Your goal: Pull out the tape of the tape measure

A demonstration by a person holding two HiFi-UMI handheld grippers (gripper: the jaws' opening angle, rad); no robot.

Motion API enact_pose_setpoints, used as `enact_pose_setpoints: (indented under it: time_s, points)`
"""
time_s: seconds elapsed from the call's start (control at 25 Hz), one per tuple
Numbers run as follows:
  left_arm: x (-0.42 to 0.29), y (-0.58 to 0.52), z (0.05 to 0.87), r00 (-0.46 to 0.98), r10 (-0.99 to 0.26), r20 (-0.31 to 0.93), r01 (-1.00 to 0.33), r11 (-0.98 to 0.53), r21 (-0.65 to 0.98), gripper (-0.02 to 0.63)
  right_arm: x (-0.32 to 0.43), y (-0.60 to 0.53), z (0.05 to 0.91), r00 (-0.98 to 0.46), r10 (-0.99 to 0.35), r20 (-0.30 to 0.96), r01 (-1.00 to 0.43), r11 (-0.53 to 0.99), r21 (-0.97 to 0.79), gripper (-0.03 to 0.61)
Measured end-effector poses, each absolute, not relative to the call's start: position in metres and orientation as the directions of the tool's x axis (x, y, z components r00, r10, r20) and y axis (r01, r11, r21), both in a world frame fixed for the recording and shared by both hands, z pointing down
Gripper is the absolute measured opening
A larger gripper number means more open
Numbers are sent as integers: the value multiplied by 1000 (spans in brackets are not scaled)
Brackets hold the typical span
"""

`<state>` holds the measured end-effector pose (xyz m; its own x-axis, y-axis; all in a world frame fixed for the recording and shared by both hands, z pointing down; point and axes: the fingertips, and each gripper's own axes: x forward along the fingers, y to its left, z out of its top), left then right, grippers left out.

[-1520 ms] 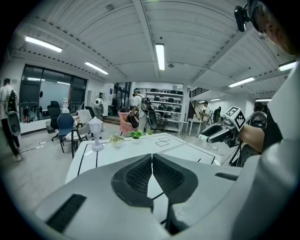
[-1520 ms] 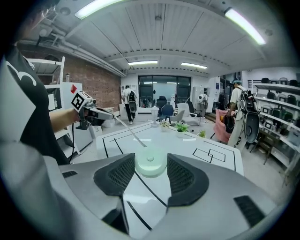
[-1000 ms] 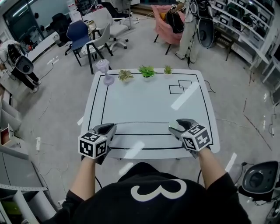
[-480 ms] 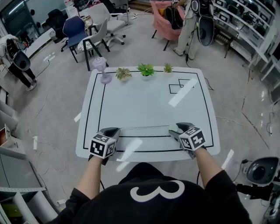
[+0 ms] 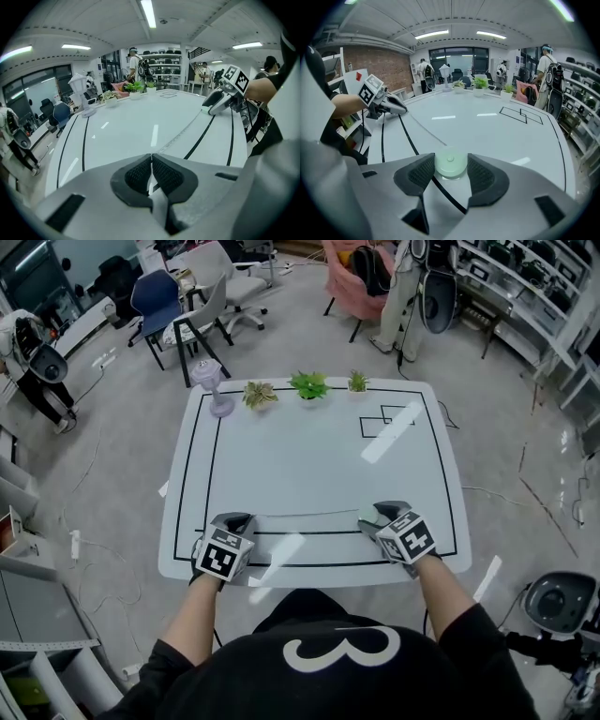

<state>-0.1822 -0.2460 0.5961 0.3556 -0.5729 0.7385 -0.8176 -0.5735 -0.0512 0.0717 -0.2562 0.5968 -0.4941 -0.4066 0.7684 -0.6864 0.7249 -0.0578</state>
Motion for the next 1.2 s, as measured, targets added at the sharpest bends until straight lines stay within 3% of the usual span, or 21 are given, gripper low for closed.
enact_pose_setpoints:
  time_s: [0.28, 0.68, 0.92, 1.2]
  points:
    - [-185, -247, 597, 361, -579, 731, -831, -556, -29, 26, 71, -255, 598, -492, -385, 781, -672, 738, -60, 220]
    - [-192, -242, 581, 406, -581, 705, -842, -538, 42, 200, 68, -253, 572, -567, -376, 733, -653, 748, -122, 236]
    - [-175, -235, 522, 523, -649, 553, -835, -520, 179, 207, 59, -242, 511, -677, -441, 589, -643, 744, -182, 236]
    - [-122, -209, 433, 670, -654, 351, -740, -622, 255, 185, 42, -215, 421, -792, -500, 350, -582, 792, -187, 232]
